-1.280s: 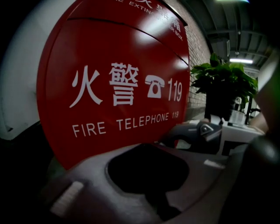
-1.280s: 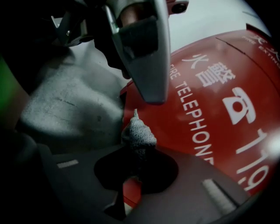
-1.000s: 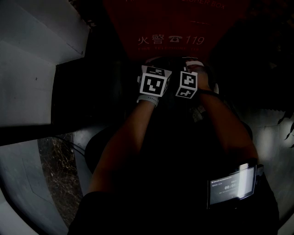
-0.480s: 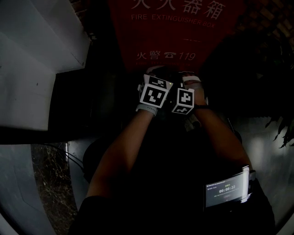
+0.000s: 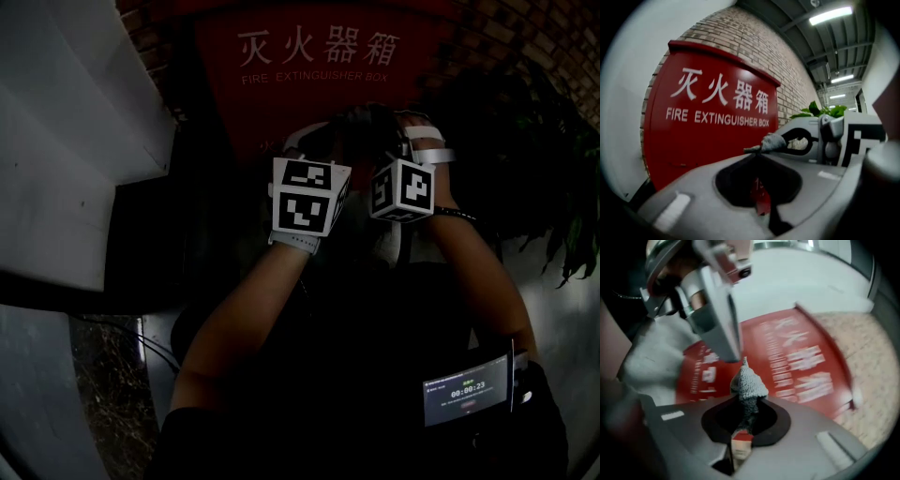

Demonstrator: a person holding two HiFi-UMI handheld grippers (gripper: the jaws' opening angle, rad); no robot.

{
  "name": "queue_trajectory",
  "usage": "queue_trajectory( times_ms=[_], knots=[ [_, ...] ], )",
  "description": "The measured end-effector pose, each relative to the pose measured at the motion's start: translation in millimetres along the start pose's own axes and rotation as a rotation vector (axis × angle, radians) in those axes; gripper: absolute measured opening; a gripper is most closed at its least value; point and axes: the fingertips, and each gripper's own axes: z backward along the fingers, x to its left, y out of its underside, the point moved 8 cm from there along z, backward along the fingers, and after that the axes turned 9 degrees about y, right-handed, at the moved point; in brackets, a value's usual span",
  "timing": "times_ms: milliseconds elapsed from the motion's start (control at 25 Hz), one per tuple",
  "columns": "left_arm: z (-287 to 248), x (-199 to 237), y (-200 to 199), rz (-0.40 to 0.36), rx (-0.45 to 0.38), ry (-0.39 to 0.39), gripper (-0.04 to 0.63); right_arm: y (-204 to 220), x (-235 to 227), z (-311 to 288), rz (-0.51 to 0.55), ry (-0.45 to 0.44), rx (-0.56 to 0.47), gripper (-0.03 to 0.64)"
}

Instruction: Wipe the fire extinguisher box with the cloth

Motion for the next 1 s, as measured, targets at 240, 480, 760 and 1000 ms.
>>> queue_trajectory(
  times_ms=[240, 480, 760, 1000],
  knots=[
    [-5, -25, -85, -0.031, -0.149, -0.002, 0.002, -11, -115, 13, 0.052, 0.208, -0.066, 0.028],
    [-8, -37, -131, -0.074, -0.208, -0.031, 0.002, -16, -158, 3, 0.166, 0.249, -0.073, 0.028],
    [-12, -36, -132, -0.106, -0.191, -0.054, 0.002, -14, -166, -4, 0.199, 0.243, -0.075, 0.028],
    [-19, -27, -114, -0.131, -0.189, -0.069, 0.002, -7, -150, -9, 0.154, 0.225, -0.082, 0.027]
  ],
)
